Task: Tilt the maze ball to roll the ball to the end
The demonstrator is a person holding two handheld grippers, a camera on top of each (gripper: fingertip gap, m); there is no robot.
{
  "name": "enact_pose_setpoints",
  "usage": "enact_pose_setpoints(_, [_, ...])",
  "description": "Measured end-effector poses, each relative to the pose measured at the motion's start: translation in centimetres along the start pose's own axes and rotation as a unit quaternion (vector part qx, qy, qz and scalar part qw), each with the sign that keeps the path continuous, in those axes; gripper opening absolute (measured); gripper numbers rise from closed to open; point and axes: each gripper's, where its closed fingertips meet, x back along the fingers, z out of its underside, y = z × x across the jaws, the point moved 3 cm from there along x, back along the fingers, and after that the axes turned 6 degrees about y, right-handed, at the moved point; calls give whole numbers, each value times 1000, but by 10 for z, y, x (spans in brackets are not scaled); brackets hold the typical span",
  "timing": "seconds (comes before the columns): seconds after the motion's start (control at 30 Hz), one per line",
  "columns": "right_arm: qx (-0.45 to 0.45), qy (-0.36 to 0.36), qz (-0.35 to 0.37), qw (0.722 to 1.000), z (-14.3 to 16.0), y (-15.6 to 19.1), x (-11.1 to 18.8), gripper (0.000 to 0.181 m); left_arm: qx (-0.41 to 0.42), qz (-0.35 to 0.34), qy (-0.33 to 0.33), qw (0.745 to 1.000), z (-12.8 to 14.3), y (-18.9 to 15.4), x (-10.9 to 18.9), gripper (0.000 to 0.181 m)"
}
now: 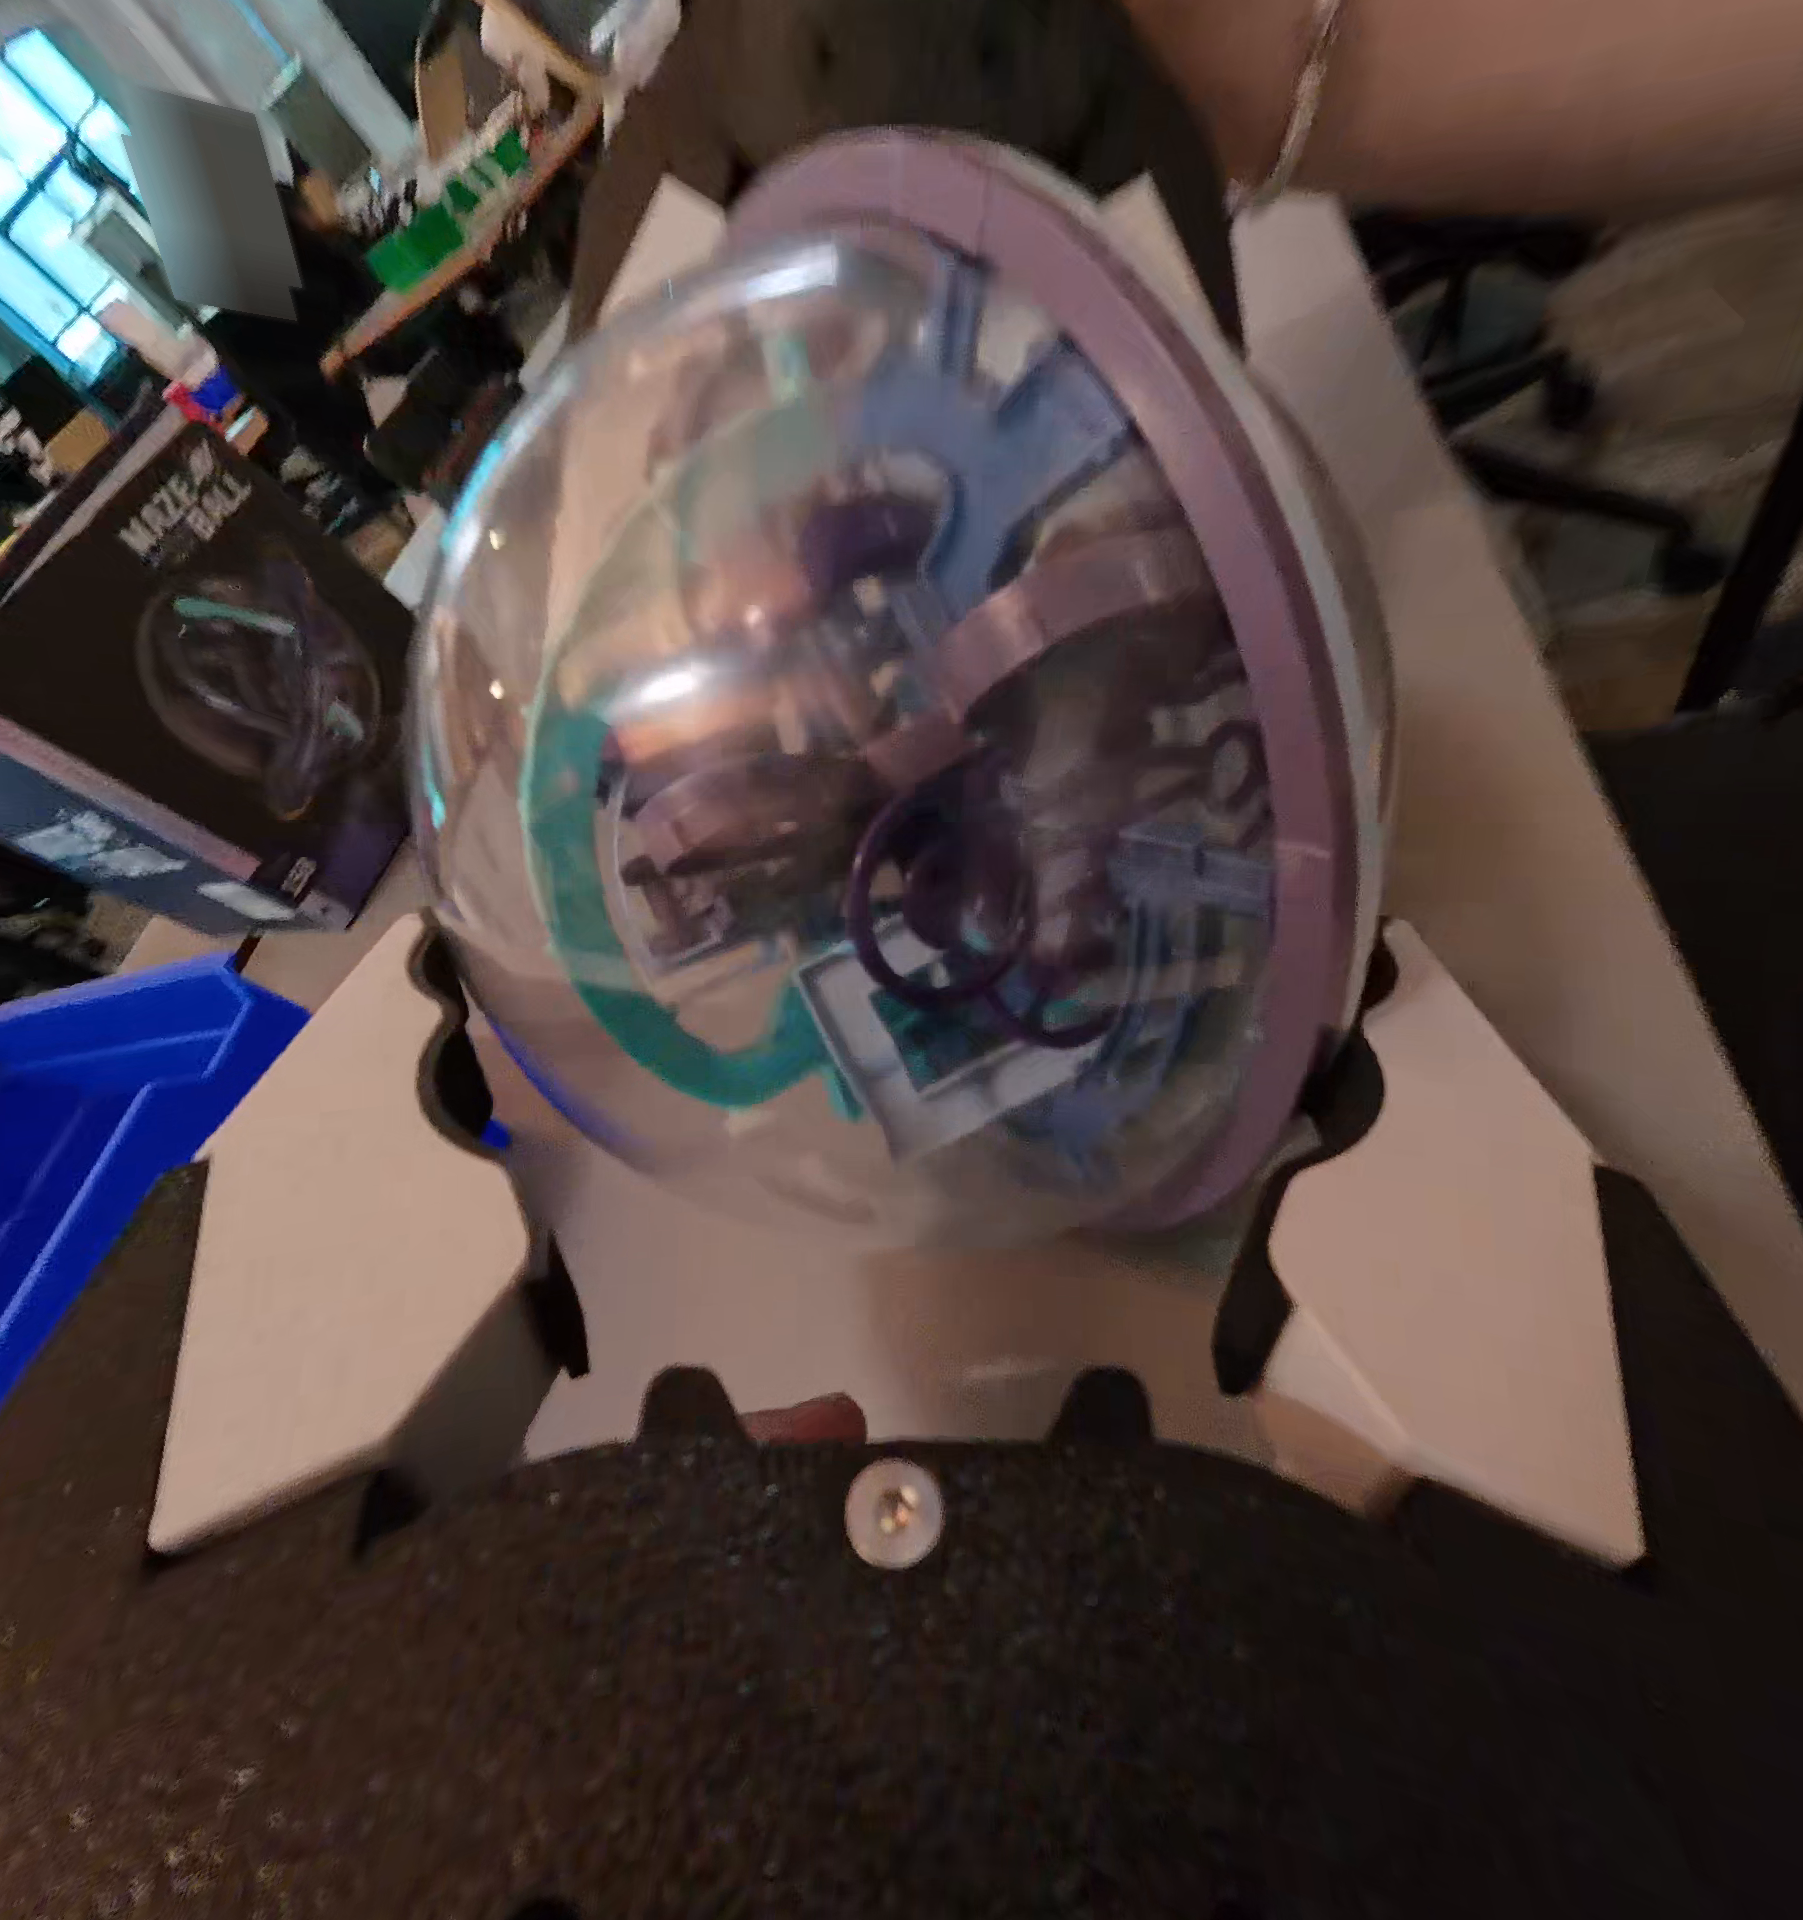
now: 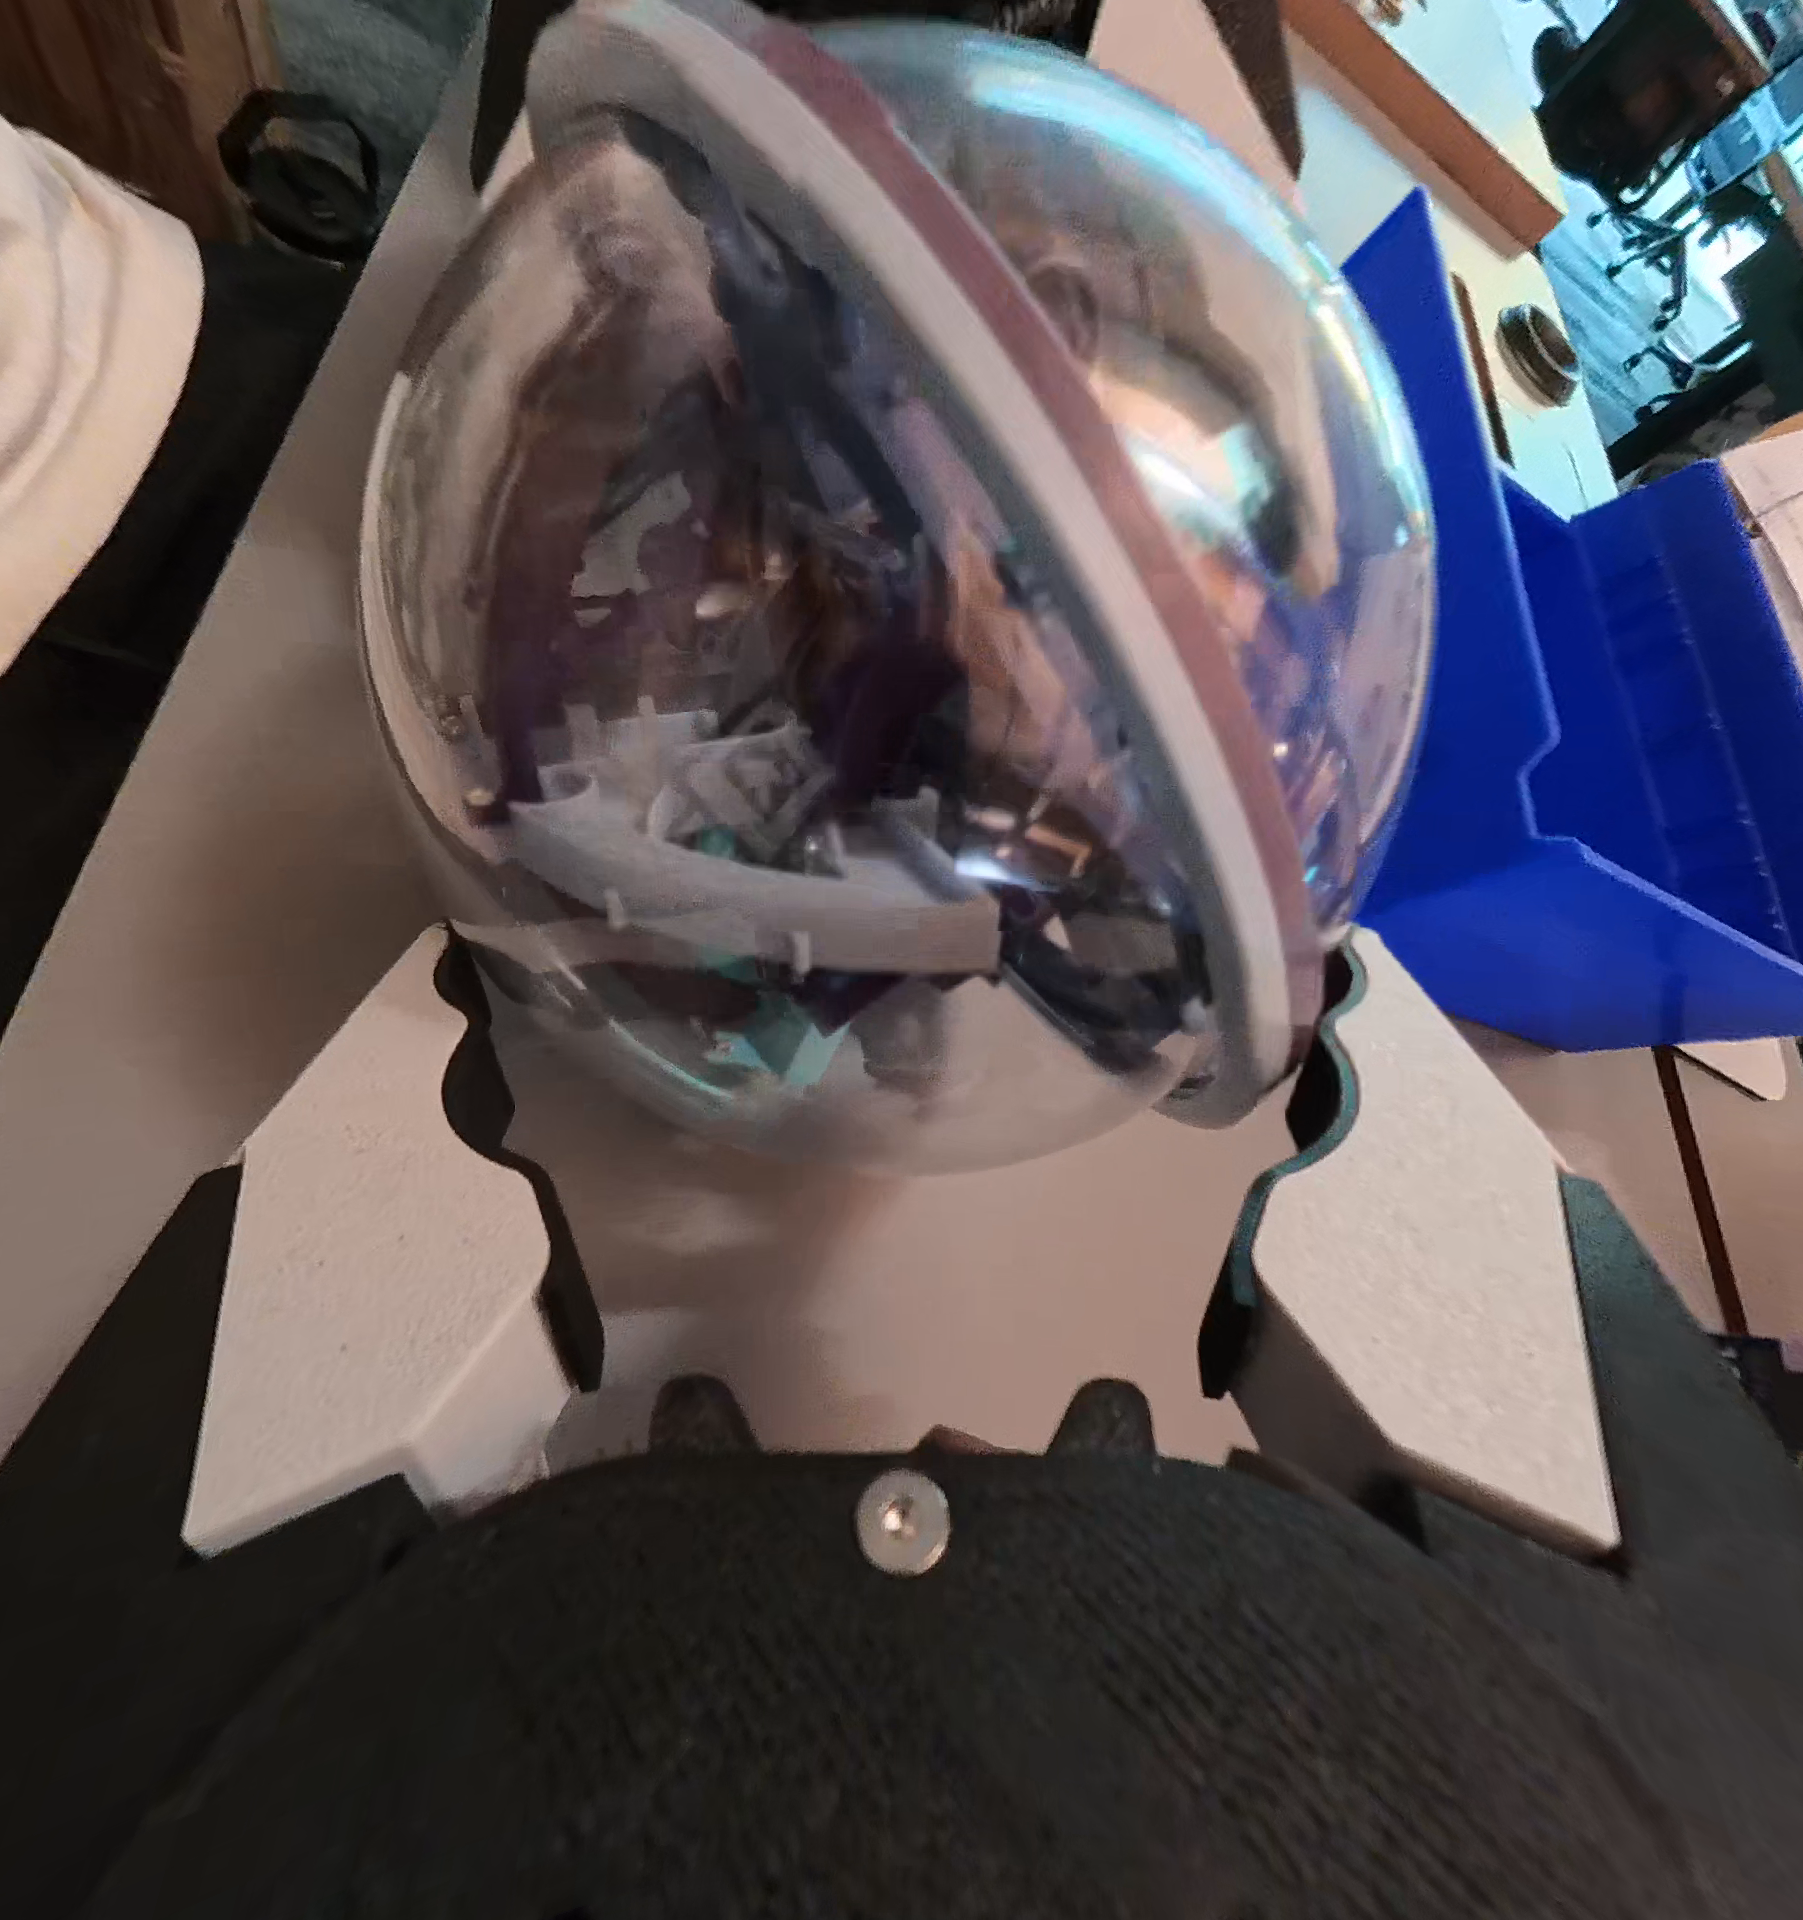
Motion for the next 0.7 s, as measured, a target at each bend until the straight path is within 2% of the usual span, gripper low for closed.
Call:
enact_pose_setpoints(0.1, [8,-2,-5,1000,-4,2,-4,156,14,16,-25,999,-5,-2,3,157])
enact_pose_setpoints(0.27, [12,-18,-1,1000,-11,-1,-2,158,-2,9,21,1000,5,1,1,158])
enact_pose_setpoints(0.37, [-43,-1,9,999,-4,1,-2,157,-1,-7,35,999,6,0,2,158])
enact_pose_setpoints(0.53, [-109,-10,32,993,7,4,5,156,25,-25,45,998,2,-5,3,157])
enact_pose_setpoints(0.63, [-142,-36,16,989,1,7,14,146,34,-33,62,997,1,-5,2,157])
enact_pose_setpoints(0.7, [-182,-82,-10,980,-8,8,23,142,38,-32,68,996,-2,-8,1,157])
